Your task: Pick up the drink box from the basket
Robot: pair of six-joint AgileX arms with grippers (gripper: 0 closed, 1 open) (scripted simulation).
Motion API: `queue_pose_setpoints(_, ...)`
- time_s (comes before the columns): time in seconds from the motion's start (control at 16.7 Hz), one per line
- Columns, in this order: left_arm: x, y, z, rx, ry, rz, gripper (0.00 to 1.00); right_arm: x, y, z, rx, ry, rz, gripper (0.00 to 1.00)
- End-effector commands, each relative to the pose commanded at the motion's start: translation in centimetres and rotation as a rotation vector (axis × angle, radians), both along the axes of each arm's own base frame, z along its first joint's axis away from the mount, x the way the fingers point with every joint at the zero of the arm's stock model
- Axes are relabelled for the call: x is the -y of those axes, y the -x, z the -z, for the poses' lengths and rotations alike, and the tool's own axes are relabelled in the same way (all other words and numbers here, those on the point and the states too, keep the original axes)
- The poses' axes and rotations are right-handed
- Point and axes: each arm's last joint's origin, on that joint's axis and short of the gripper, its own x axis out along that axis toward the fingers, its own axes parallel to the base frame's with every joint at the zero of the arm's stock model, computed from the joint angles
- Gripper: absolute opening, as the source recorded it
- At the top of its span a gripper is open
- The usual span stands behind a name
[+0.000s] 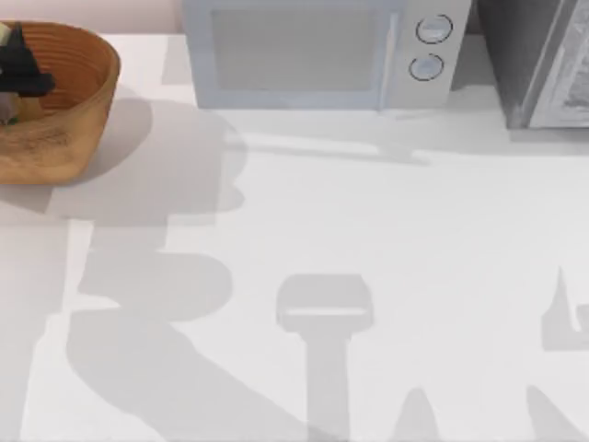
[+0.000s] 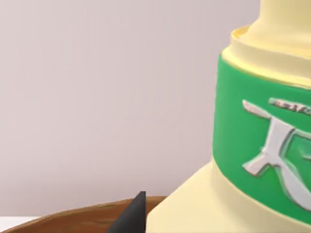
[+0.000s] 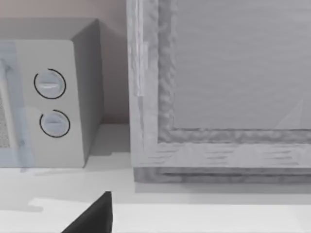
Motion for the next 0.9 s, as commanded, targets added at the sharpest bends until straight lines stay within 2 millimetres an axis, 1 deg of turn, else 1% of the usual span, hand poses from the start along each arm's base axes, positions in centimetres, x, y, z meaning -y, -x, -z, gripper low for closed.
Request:
queue_pose_setpoints(0.12, 0.0, 0.0, 0.0, 0.0, 0.0, 0.0, 0.0, 0.0, 0.0, 0.0, 0.0, 0.0, 0.0, 1.0)
queue_pose_setpoints(0.18, -0.2, 0.1, -0.9, 0.021, -0.006, -0.006, 0.0, 0.0, 0.0, 0.0, 0.0, 0.0, 0.0, 1.0)
queue_pose_setpoints(0.3, -0.2, 0.1, -0.9, 0.014, -0.004, -0.006, 0.0, 0.0, 0.0, 0.0, 0.0, 0.0, 0.0, 1.0)
queue_pose_setpoints(0.42, -0.2, -0.1, -1.7, 0.003, 0.0, -0.006, 0.0, 0.0, 0.0, 0.0, 0.0, 0.0, 0.0, 1.0)
queue_pose_setpoints(0.6, -0.3, -0.6, -4.5, 0.008, -0.001, -0.005, 0.0, 0.0, 0.0, 0.0, 0.0, 0.0, 0.0, 1.0)
queue_pose_setpoints(0.9, -0.3, -0.8, -10.8, 0.02, -0.005, -0.005, 0.0, 0.0, 0.0, 0.0, 0.0, 0.0, 0.0, 1.0)
